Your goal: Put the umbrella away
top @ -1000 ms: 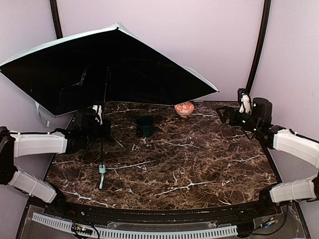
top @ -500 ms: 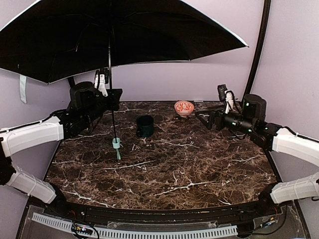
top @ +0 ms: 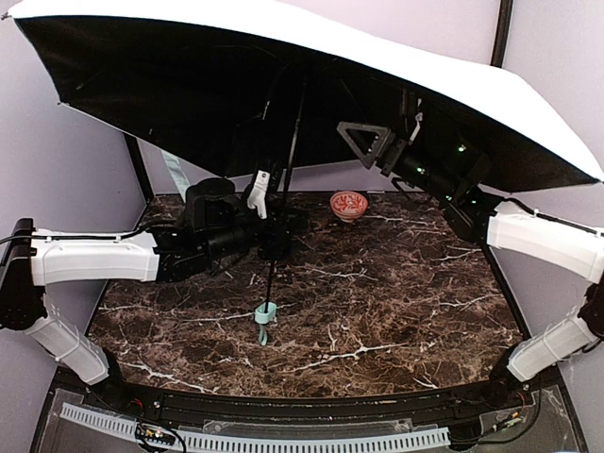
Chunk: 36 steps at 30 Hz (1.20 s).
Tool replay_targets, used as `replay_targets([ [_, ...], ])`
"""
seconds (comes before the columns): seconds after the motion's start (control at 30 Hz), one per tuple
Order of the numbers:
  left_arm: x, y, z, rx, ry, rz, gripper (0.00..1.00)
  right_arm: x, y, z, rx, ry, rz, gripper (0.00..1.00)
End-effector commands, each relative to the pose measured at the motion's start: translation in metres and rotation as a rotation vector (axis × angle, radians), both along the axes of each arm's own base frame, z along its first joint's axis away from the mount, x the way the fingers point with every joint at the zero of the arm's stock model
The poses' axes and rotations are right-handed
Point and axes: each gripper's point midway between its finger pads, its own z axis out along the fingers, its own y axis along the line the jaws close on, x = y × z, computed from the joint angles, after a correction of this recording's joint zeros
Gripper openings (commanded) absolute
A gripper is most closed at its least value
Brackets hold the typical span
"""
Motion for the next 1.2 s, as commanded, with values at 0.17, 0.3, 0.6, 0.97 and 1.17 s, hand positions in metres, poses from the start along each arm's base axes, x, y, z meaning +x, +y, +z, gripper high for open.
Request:
replay_targets([
  [0.17, -0.025, -0.032, 0.036, -0.126, -0.094, -0.100, 0.00, 0.031, -0.009, 0.067, 0.229, 0.013, -0.156, 0.91],
  [0.3, -0.033, -0.041, 0.033, -0.036, -0.144, -0.117, 0.00, 0.043, -0.002, 0.064, 0.176, 0.028, -0.190, 0.91],
  [0.6, -0.047, -0.053, 0.023, -0.026, -0.135, -0.163, 0.00, 0.047, 0.006, 0.065, 0.150, -0.039, -0.190, 0.81],
  [0.97, -0.048, -0.055, 0.019, -0.042, -0.126, -0.168, 0.00, 0.032, 0.019, 0.073, 0.189, -0.116, -0.073, 0.89],
  [1.17, -0.048, -0.055, 0.016, -0.041, -0.119, -0.168, 0.00, 0.036, 0.009, 0.082, 0.245, -0.129, -0.126, 0.76],
])
